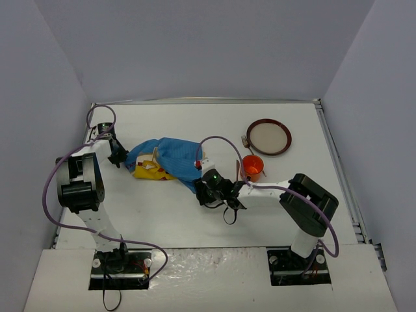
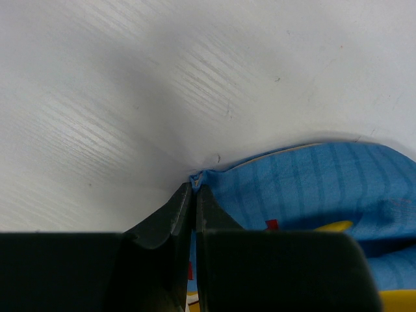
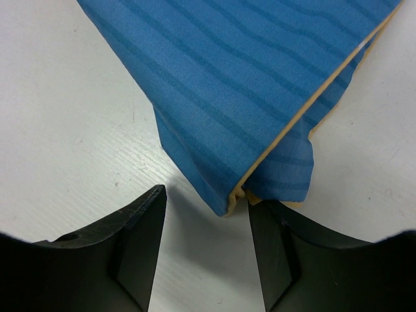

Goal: Set the dinner table for one person

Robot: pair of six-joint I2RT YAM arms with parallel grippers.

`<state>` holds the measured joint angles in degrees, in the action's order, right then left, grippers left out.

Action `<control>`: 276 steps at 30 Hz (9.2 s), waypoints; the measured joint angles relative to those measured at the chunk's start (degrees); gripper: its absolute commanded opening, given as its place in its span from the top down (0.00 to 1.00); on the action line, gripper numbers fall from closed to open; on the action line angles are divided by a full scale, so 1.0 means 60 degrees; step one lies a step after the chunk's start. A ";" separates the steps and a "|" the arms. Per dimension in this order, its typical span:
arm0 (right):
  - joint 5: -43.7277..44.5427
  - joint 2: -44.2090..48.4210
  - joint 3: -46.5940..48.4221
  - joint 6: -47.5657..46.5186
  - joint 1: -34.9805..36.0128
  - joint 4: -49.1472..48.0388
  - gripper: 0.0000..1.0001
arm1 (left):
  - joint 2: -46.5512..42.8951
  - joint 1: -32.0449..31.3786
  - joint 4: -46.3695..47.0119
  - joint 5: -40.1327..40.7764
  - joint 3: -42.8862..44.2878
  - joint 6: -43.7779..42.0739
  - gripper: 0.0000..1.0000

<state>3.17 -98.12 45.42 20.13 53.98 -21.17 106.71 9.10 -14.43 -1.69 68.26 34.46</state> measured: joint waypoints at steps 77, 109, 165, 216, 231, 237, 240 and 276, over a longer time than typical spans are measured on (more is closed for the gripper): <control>-0.3137 0.2350 0.6354 -0.2268 -0.2461 0.5258 1.00 | 0.0320 0.0787 -0.0361 -0.5468 0.7713 0.0857 1.00; -0.4438 -0.0743 0.3290 -0.1188 0.0310 0.4486 0.22 | -0.0042 0.2131 -0.1020 -0.1247 0.2869 -0.2183 0.36; -0.1906 -0.2499 0.5141 -0.0207 -0.3847 0.3604 0.50 | -0.6469 -0.4012 -0.2847 0.1125 -0.4634 0.1338 0.36; -0.3292 -0.2529 0.3123 -0.2111 -0.1542 -0.0021 0.46 | 0.6657 -0.1727 0.1754 -0.2140 0.9225 -0.1643 0.36; -0.3026 -0.2416 0.5574 -0.2541 -0.1507 0.2677 0.32 | 0.6017 -0.1034 0.1461 -0.2331 0.9469 -0.2082 0.08; -0.2697 -0.2022 0.6600 -0.2289 -0.1812 0.2712 0.19 | 0.4313 -0.1078 0.0973 -0.2306 0.9314 -0.2171 0.03; -0.2501 -0.1529 0.6481 -0.1939 -0.2317 0.2811 0.14 | 0.3175 -0.1143 0.0560 -0.2222 0.9032 -0.2202 0.03; -0.1354 0.3705 0.1350 0.0553 -0.7305 0.3374 0.05 | -0.0210 -0.5076 -0.1266 0.0588 0.0350 -0.0844 0.03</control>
<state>-4.95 -75.89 53.52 23.45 10.15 -0.93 105.45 -21.35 -22.02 1.84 70.36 29.39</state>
